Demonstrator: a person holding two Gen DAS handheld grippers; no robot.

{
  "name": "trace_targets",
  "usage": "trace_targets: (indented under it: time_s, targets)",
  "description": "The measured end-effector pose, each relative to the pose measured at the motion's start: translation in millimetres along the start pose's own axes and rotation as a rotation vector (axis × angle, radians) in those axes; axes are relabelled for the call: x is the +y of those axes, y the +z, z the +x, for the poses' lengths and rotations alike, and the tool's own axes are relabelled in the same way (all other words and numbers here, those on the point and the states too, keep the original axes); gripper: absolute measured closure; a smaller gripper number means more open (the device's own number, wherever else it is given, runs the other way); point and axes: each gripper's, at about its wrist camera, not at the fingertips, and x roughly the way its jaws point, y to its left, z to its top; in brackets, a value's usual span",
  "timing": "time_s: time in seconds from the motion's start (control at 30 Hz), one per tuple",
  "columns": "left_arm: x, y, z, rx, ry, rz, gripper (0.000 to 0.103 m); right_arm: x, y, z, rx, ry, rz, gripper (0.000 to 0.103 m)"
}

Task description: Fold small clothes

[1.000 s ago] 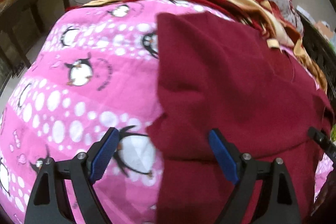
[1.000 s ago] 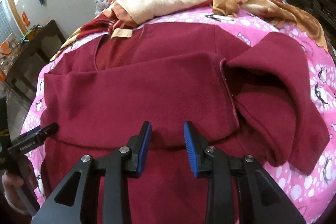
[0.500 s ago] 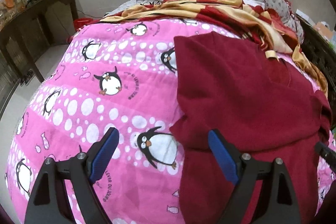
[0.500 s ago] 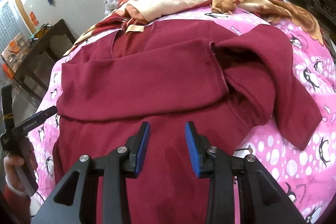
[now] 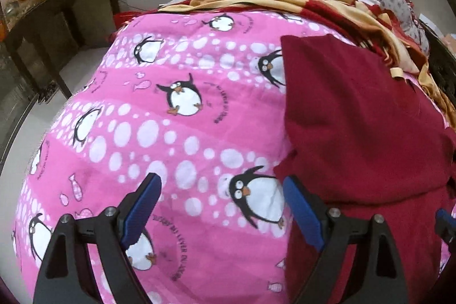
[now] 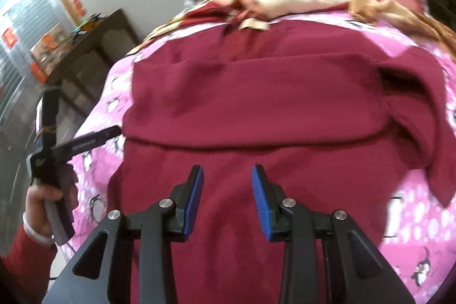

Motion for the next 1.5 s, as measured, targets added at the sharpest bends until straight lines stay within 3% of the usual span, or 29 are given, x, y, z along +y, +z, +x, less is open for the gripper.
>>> trace_targets:
  time_s: [0.13, 0.3, 0.5, 0.67, 0.87, 0.97, 1.2, 1.27, 1.3, 1.33, 1.4, 1.5]
  targets:
    - [-3, 3, -16, -0.038, -0.030, 0.004, 0.012, -8, -6, -3, -0.018, -0.014, 0.033, 0.042]
    - [-28, 8, -31, -0.080, -0.088, 0.022, 0.012, -56, -14, -25, -0.066, -0.095, 0.167, 0.042]
    - [-73, 9, -23, -0.060, -0.127, 0.086, 0.012, -114, -22, -52, -0.121, -0.165, 0.329, 0.039]
    - [-105, 4, -11, -0.030, -0.136, 0.160, 0.012, -155, -38, -78, -0.202, -0.161, 0.478, 0.034]
    - [-111, -1, -9, -0.027, -0.138, 0.176, 0.012, -197, -59, -95, -0.231, -0.340, 0.581, 0.032]
    - [-109, -2, -6, -0.017, -0.127, 0.177, 0.012, -223, -64, -93, -0.240, -0.341, 0.656, 0.032]
    - [-105, -5, -8, -0.016, -0.116, 0.177, 0.012, -242, -46, -79, -0.275, -0.381, 0.616, 0.032]
    - [-105, -6, -10, -0.017, -0.109, 0.185, 0.012, -245, -41, -73, -0.271, -0.408, 0.597, 0.043]
    - [-105, -6, -10, -0.019, -0.106, 0.186, 0.012, -248, -40, -73, -0.267, -0.417, 0.585, 0.056]
    - [-104, -7, -11, -0.019, -0.106, 0.186, 0.012, -250, -39, -73, -0.264, -0.404, 0.584, 0.061]
    - [-101, -6, -13, -0.022, -0.107, 0.183, 0.012, -253, -39, -84, -0.278, -0.364, 0.592, 0.065]
    - [-98, -4, -16, -0.033, -0.103, 0.180, 0.012, -245, -32, -124, -0.365, -0.356, 0.570, 0.066]
